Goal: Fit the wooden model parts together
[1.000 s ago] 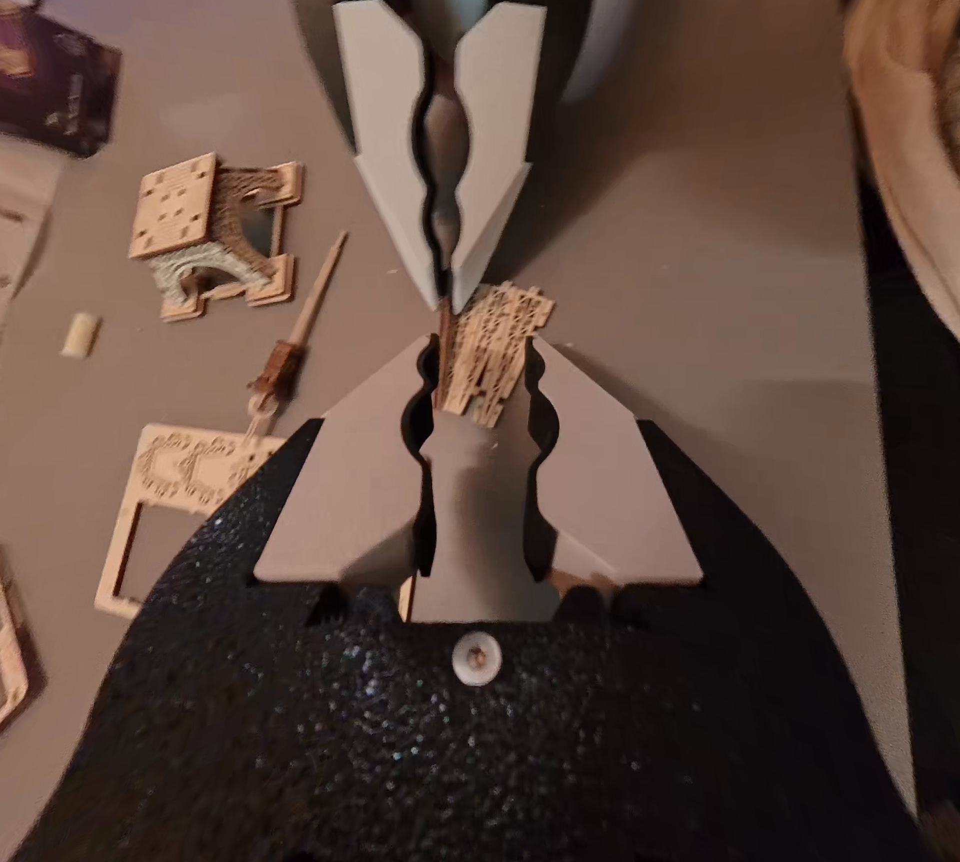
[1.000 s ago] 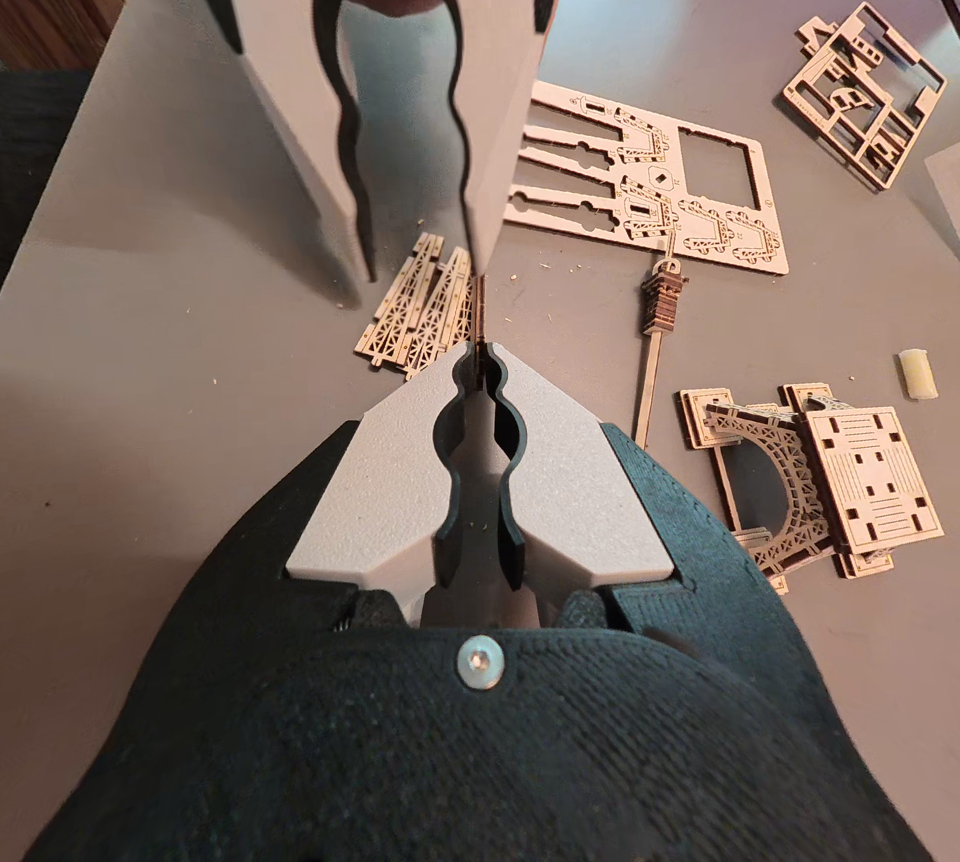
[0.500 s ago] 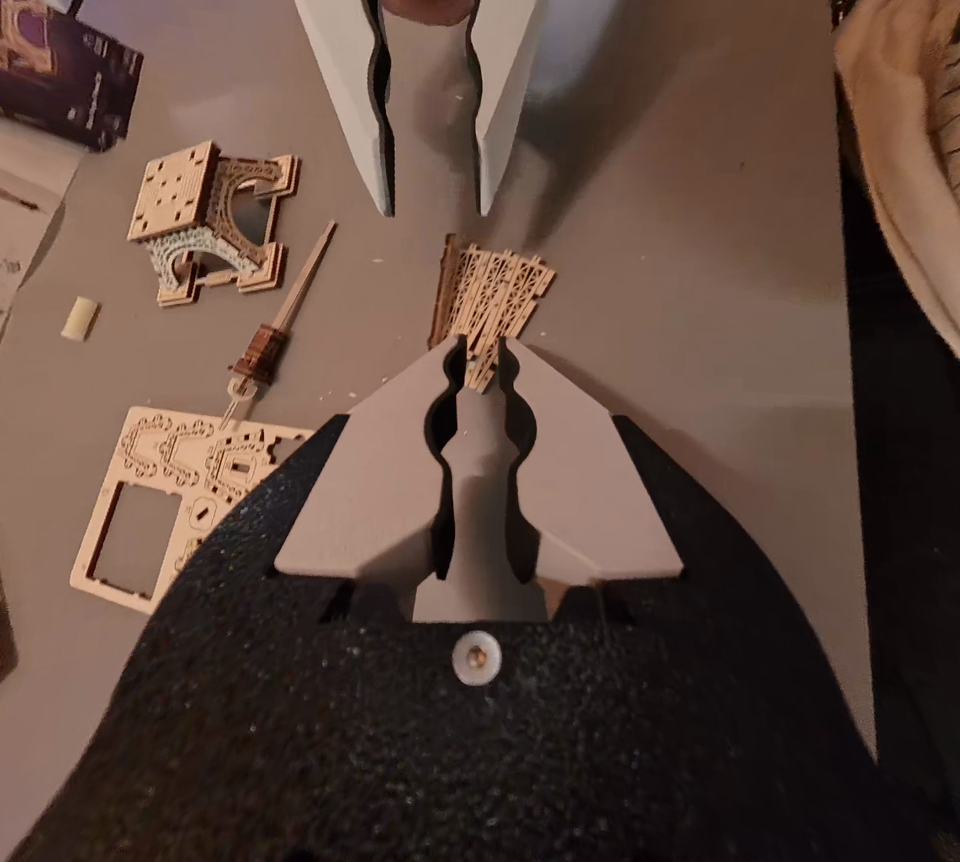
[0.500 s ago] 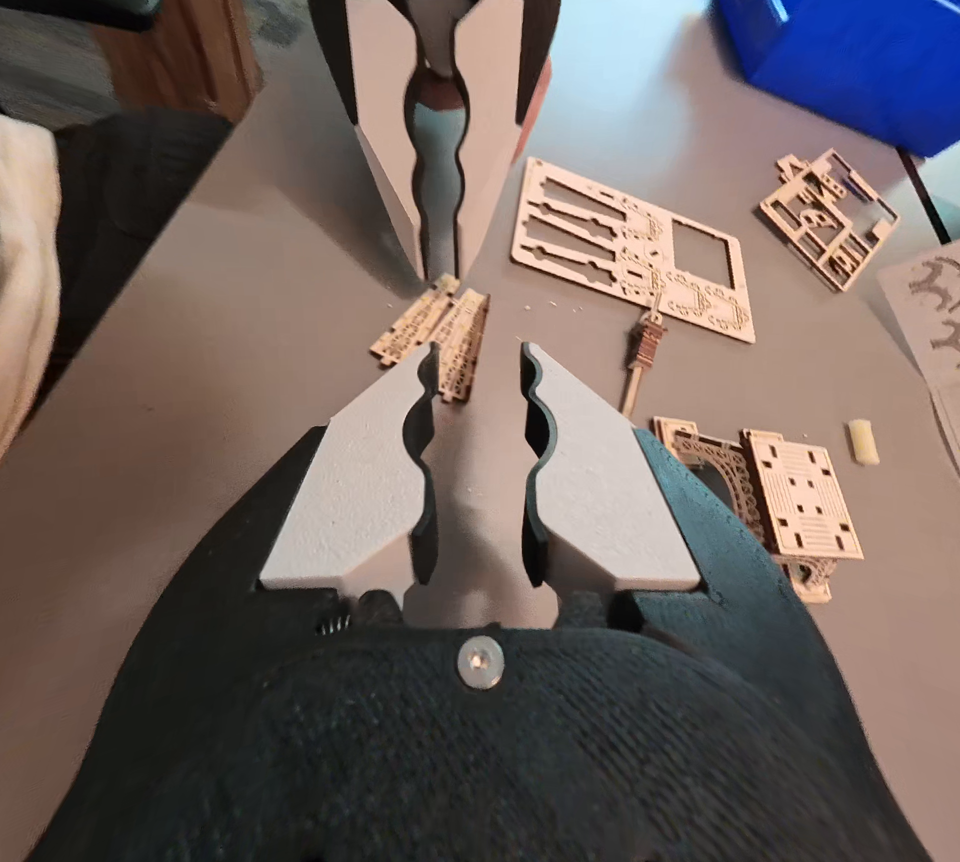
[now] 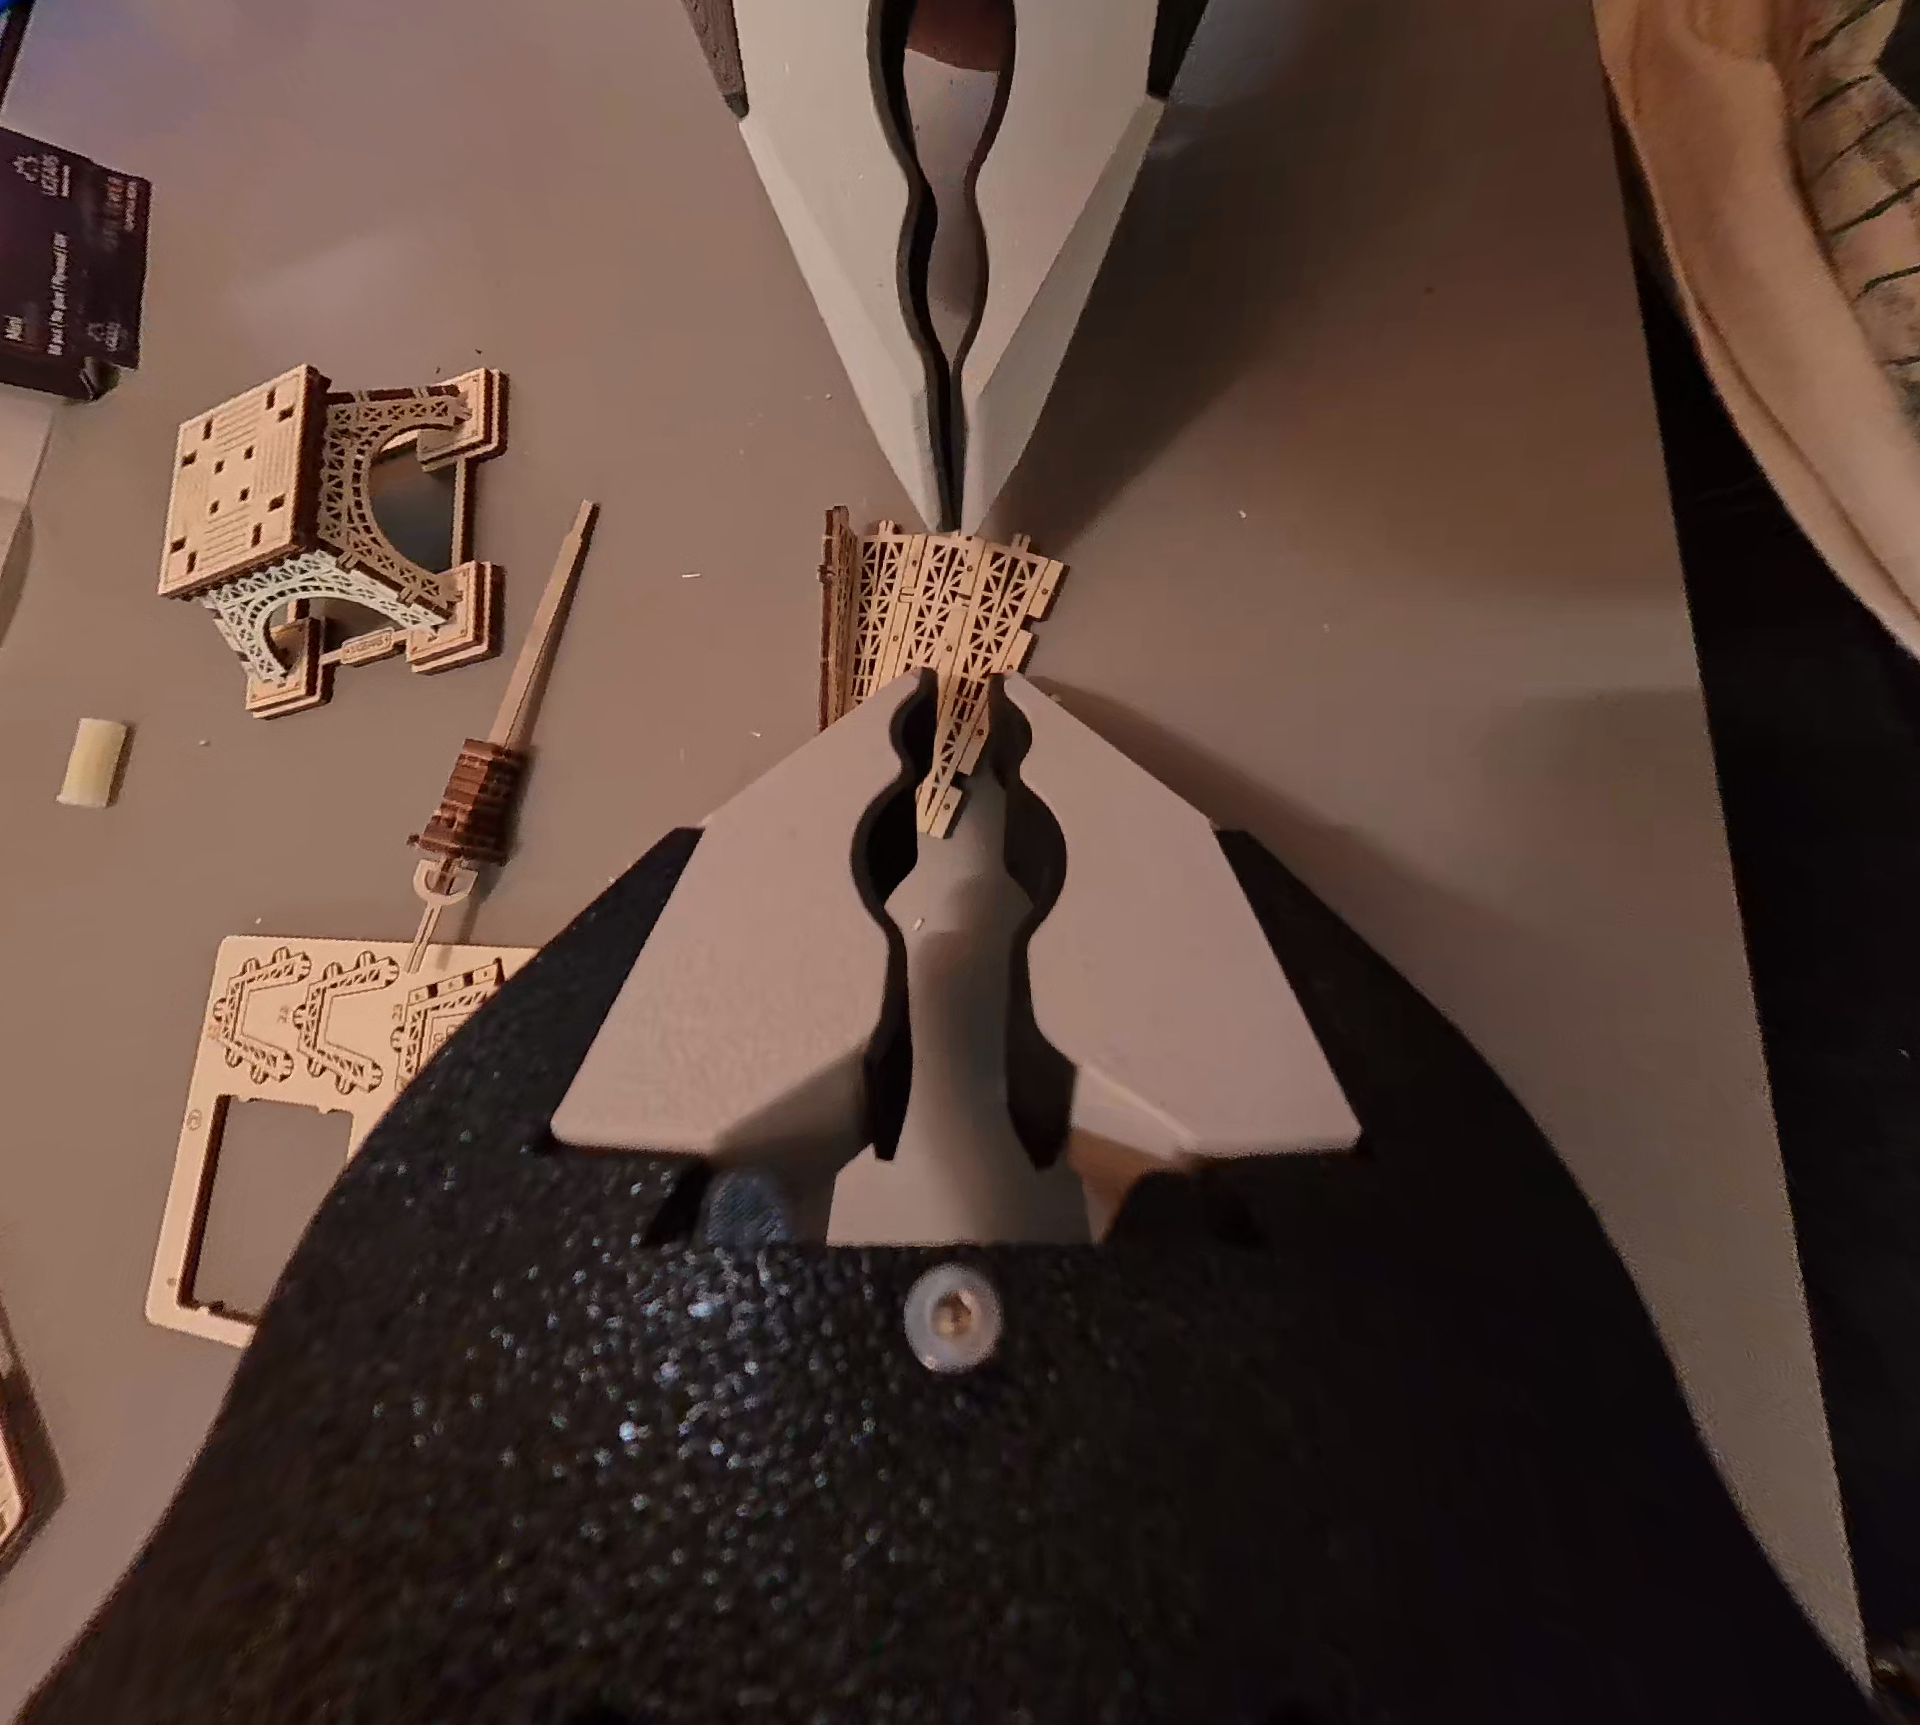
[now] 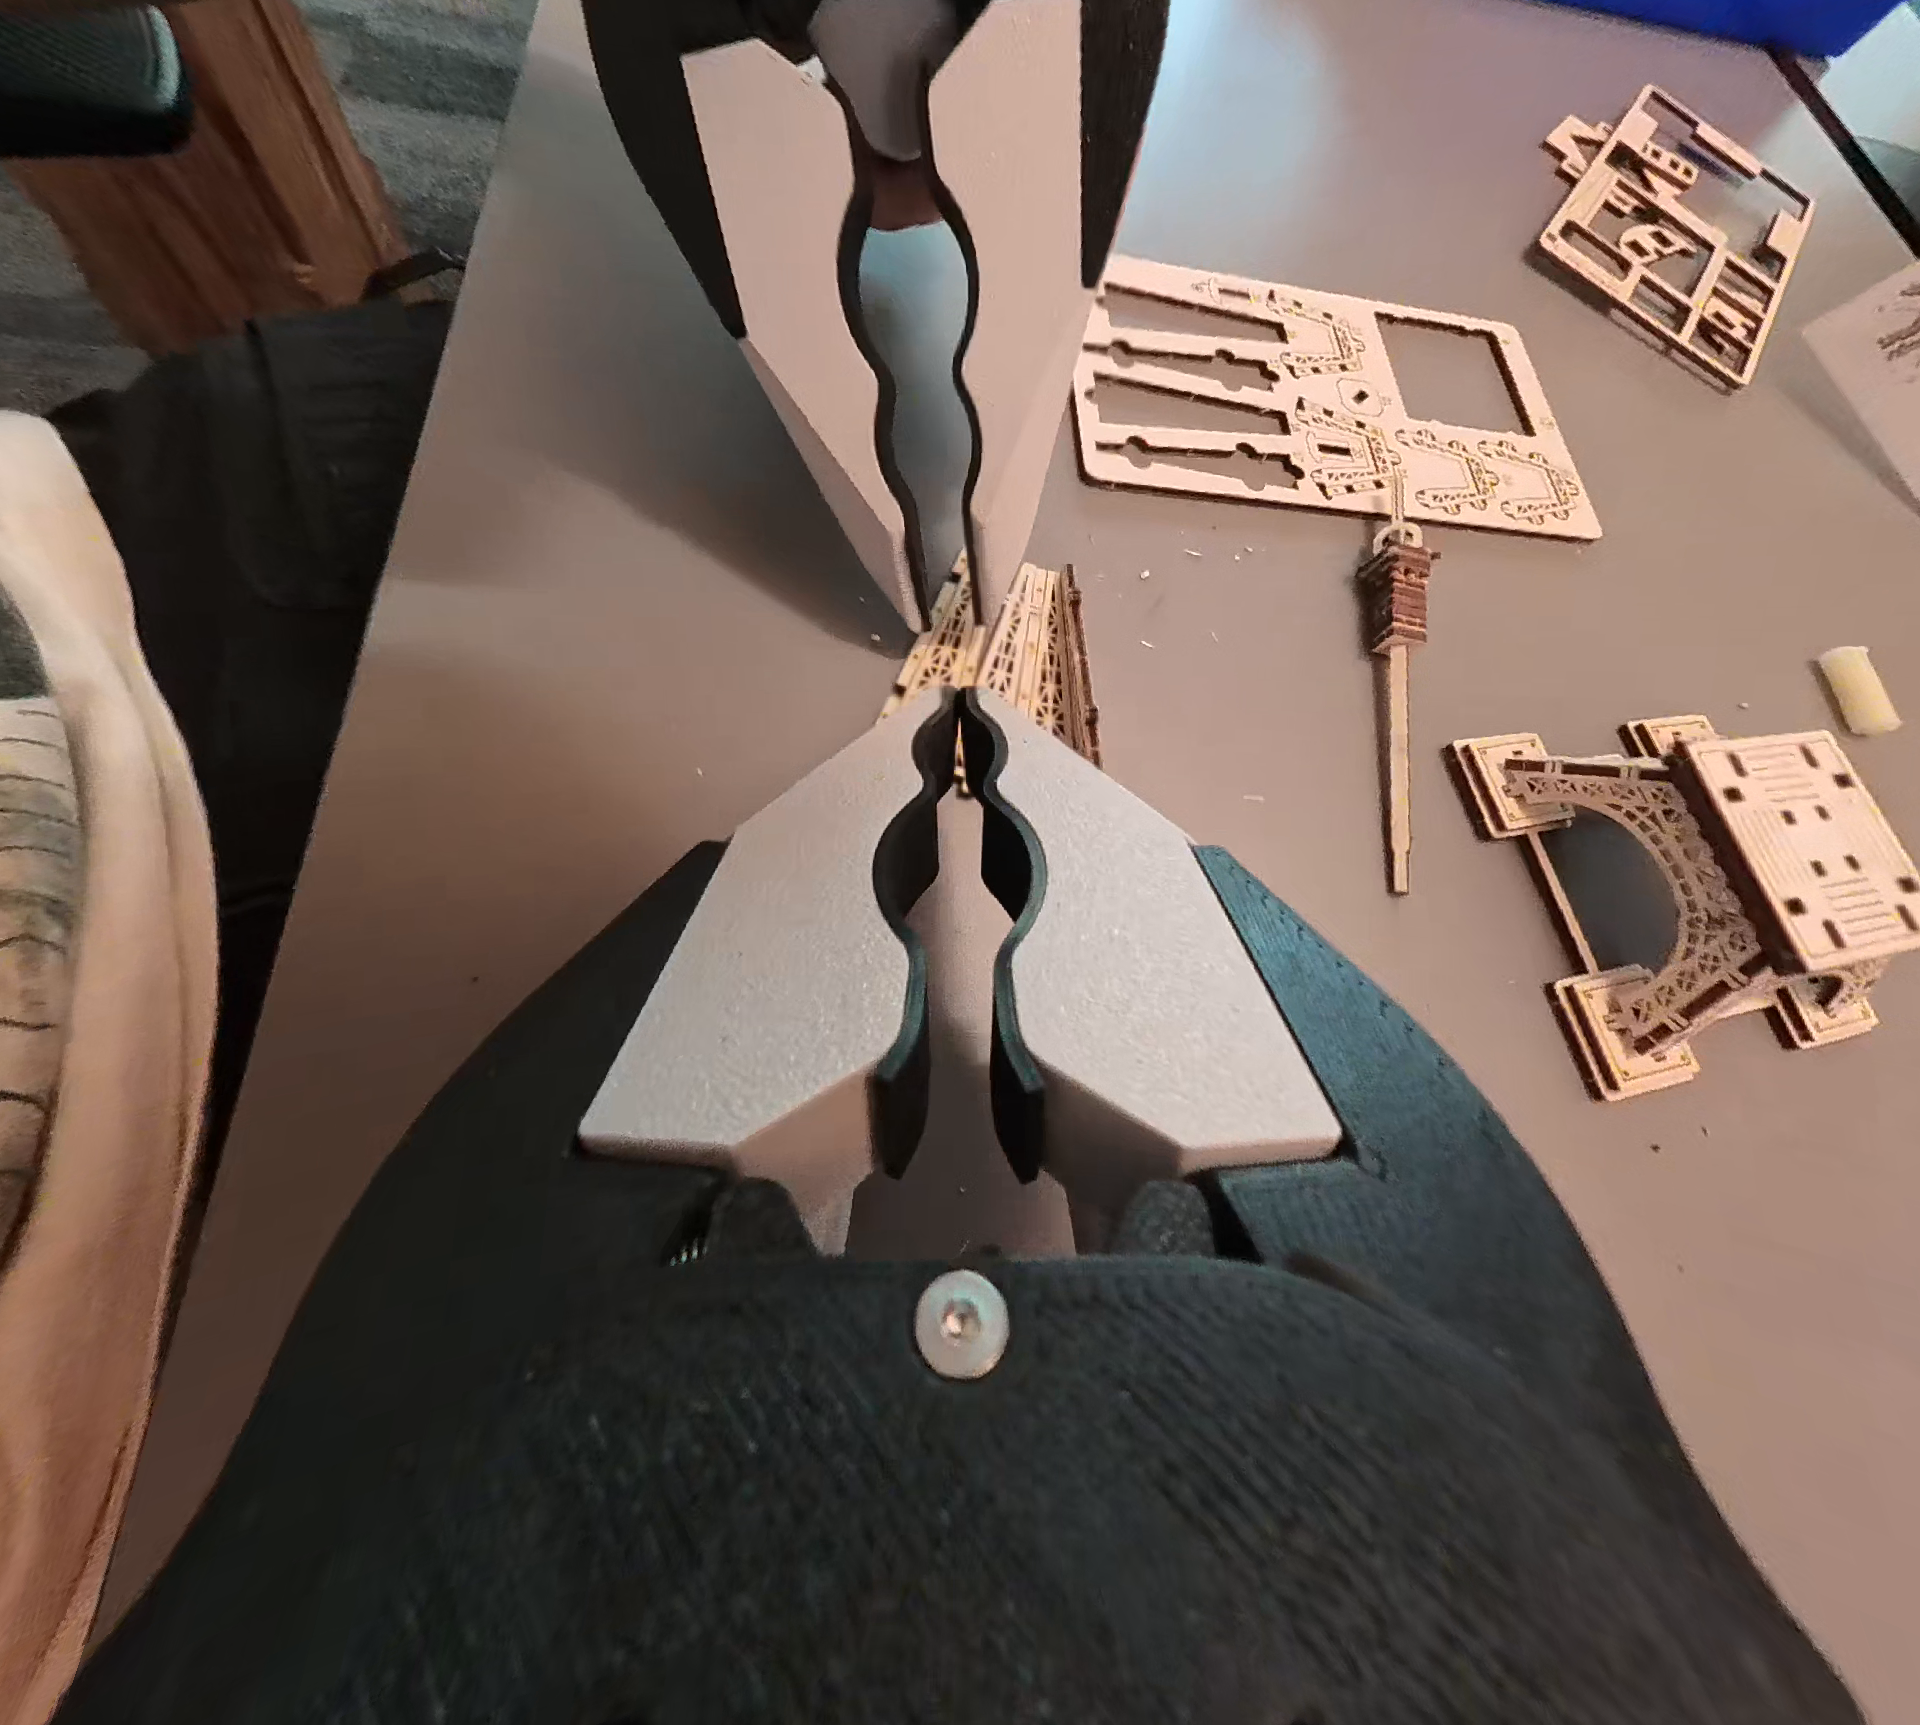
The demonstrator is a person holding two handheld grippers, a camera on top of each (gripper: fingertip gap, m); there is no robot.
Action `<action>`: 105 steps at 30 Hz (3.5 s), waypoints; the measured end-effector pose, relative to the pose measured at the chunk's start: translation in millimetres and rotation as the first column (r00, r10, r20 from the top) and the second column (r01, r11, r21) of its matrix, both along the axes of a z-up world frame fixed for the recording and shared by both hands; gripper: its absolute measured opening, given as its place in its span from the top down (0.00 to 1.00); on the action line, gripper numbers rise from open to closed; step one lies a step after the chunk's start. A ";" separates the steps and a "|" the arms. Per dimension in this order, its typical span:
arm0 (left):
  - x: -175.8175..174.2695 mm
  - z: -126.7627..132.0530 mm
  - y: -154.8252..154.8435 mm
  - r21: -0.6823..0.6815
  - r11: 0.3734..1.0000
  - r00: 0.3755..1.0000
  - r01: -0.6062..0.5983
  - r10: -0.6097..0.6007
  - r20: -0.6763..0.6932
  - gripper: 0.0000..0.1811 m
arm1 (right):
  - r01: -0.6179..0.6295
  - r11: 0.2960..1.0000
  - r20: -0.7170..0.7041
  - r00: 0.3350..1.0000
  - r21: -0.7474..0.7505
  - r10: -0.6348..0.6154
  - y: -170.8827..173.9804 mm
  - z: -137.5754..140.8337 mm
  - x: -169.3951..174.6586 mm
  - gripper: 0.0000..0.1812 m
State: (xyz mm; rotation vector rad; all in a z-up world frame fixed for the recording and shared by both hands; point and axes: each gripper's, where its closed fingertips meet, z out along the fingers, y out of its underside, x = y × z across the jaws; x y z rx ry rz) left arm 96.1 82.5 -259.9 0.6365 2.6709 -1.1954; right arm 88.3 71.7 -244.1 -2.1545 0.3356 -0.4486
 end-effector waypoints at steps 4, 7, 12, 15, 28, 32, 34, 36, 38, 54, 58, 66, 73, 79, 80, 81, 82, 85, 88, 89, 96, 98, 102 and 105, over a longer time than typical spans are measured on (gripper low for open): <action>-0.3 -2.8 0.4 0.019 1.000 1.000 0.003 -0.003 0.006 0.94 | 0.014 0.998 -0.009 1.000 -0.069 -0.015 -1.7 -11.5 0.3 1.00; -0.7 -3.4 0.7 0.021 1.000 1.000 0.003 -0.003 0.003 0.95 | 0.008 0.996 -0.018 1.000 -0.089 -0.009 -1.3 -15.3 -2.8 1.00; 1.6 -4.3 0.5 0.036 0.999 1.000 0.001 -0.002 0.027 0.94 | -0.001 0.996 -0.025 1.000 -0.087 -0.001 0.5 -15.6 -5.5 1.00; 3.4 -3.1 -0.3 0.038 0.999 0.999 0.000 -0.001 0.041 0.92 | -0.009 0.995 -0.022 1.000 -0.096 0.007 -0.1 -15.7 -6.2 1.00; -5.9 -4.9 -19.9 0.054 0.998 1.000 0.014 -0.013 -0.006 0.90 | 0.022 0.999 -0.073 0.997 -0.025 -0.024 -21.7 -6.1 8.2 0.99; -5.1 -4.9 -18.6 0.078 0.997 1.000 0.007 -0.004 -0.031 0.88 | -0.011 1.000 -0.056 0.998 -0.025 0.009 -14.9 -8.6 6.7 0.97; -5.4 -5.1 -18.0 0.089 0.996 0.999 0.014 -0.010 -0.040 0.89 | -0.024 0.999 -0.053 0.998 -0.047 0.021 -13.2 -11.8 5.2 0.94; -6.4 -6.3 -17.6 0.104 0.994 0.998 0.020 -0.014 -0.056 0.91 | -0.048 0.996 -0.055 0.998 -0.079 0.044 -11.3 -16.7 1.8 0.92; -6.3 -6.8 -18.9 0.110 0.994 0.998 0.013 -0.006 -0.067 0.92 | -0.049 0.995 -0.042 0.998 -0.081 0.046 -9.8 -16.2 1.3 0.92; 2.1 -5.8 -10.6 0.167 0.986 0.999 0.001 -0.009 0.043 0.93 | -0.024 0.996 -0.032 0.999 -0.087 0.021 -9.7 -16.3 -0.8 0.93; 4.1 -4.5 -10.0 0.175 0.985 0.998 -0.002 -0.010 0.067 0.93 | -0.016 0.996 -0.020 1.000 -0.091 0.015 -9.2 -16.2 0.9 0.93; 8.5 -4.3 -8.9 0.177 0.984 0.997 -0.014 0.000 0.076 0.89 | -0.025 0.995 -0.030 0.999 -0.092 0.022 -7.6 -16.8 -1.3 0.96; 0.2 -5.6 -13.4 0.159 0.987 0.999 0.019 -0.025 0.030 0.91 | -0.039 0.996 -0.045 0.998 -0.086 0.035 -7.6 -16.9 -3.8 0.94; 0.7 -6.2 -12.7 0.156 0.987 0.998 0.048 -0.052 0.024 0.93 | -0.002 0.997 -0.042 0.999 -0.074 -0.001 -14.0 -13.6 1.8 0.93; 0.9 -6.1 -12.6 0.157 0.986 0.998 0.054 -0.059 0.029 0.93 | -0.006 0.997 -0.044 0.999 -0.077 0.002 -13.8 -14.2 1.4 0.93; 1.0 -6.0 -12.5 0.161 0.985 0.997 0.062 -0.068 0.034 0.93 | -0.013 0.997 -0.048 0.999 -0.079 0.009 -13.0 -15.1 0.4 0.92; 1.5 -5.7 -12.7 0.164 0.984 0.996 0.071 -0.079 0.043 0.93 | -0.017 0.997 -0.051 0.999 -0.081 0.013 -12.5 -16.0 -0.1 0.92; 1.3 -5.6 -12.8 0.178 0.977 0.989 0.119 -0.132 0.062 0.93 | -0.022 0.997 -0.054 0.998 -0.078 0.018 -11.0 -15.8 -0.8 0.91; 0.5 -5.7 -13.2 0.194 0.967 0.982 0.163 -0.177 0.061 0.93 | -0.020 0.997 -0.052 0.998 -0.071 0.017 -10.2 -14.7 -0.7 0.91; -0.5 -5.7 -13.1 0.200 0.963 0.980 0.178 -0.193 0.057 0.93 | -0.019 0.997 -0.053 0.998 -0.070 0.015 -10.4 -14.7 -0.6 0.90; 0.6 -6.1 -13.1 0.232 0.953 0.975 0.194 -0.213 0.059 0.93 | -0.017 0.997 -0.050 0.999 -0.070 0.014 -11.7 -14.3 -0.2 0.91; -0.7 -6.1 -12.6 0.237 0.950 0.974 0.202 -0.221 0.054 0.93 | -0.031 0.997 -0.046 0.999 -0.072 0.027 -10.2 -14.4 -1.9 0.92; -1.1 -6.1 -12.5 0.245 0.946 0.972 0.213 -0.231 0.045 0.93 | -0.062 0.994 -0.024 0.998 -0.093 0.060 -6.2 -16.3 -5.1 0.94; -0.9 -6.3 -12.5 0.255 0.940 0.967 0.227 -0.248 0.052 0.93 | -0.065 0.994 -0.035 0.997 -0.092 0.062 -4.9 -16.6 -6.7 0.96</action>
